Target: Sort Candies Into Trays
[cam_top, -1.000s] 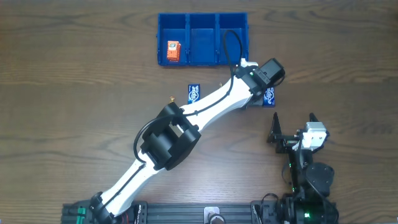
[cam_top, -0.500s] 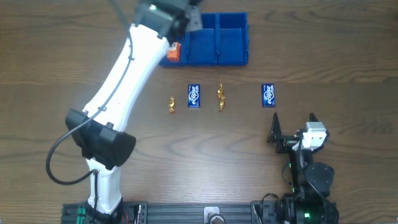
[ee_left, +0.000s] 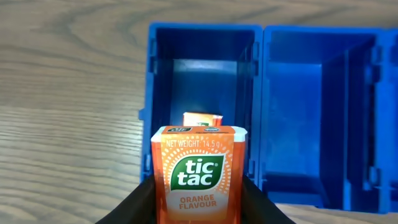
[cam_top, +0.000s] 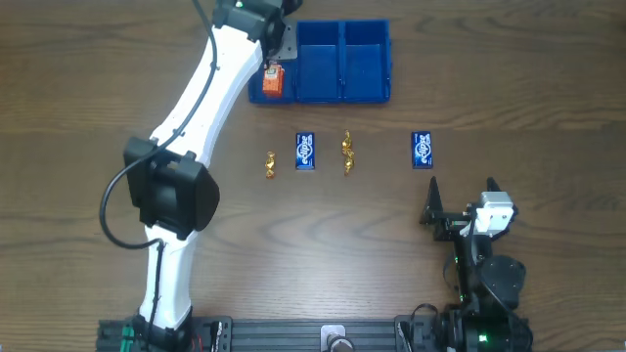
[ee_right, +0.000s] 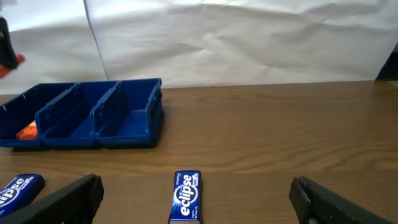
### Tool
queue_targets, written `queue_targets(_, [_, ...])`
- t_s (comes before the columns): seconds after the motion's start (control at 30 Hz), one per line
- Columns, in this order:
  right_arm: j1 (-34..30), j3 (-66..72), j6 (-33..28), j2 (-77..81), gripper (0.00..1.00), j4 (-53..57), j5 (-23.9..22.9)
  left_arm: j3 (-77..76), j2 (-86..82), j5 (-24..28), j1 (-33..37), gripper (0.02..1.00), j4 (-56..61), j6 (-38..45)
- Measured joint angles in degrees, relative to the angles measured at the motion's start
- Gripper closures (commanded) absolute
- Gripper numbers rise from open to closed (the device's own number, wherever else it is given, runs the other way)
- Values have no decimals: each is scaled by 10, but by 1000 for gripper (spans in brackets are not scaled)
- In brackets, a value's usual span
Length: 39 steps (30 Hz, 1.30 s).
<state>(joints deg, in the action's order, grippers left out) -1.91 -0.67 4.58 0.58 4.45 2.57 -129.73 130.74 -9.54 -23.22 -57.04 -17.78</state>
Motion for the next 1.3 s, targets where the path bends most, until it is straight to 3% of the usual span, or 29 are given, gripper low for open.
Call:
queue_targets(0.9, [0,0,0,0,3,0,0,0,56,64,30,844,20,32])
queue_targets(1.0, [0,0,0,0,3,0,0,0,56,65,30,726,23,32])
queue_targets(1.17, [0,0,0,0,3,0,0,0,56,66,30,23,24,33])
queue_targets(1.3, [0,0,0,0,3,0,0,0,56,70,35,23,24,25])
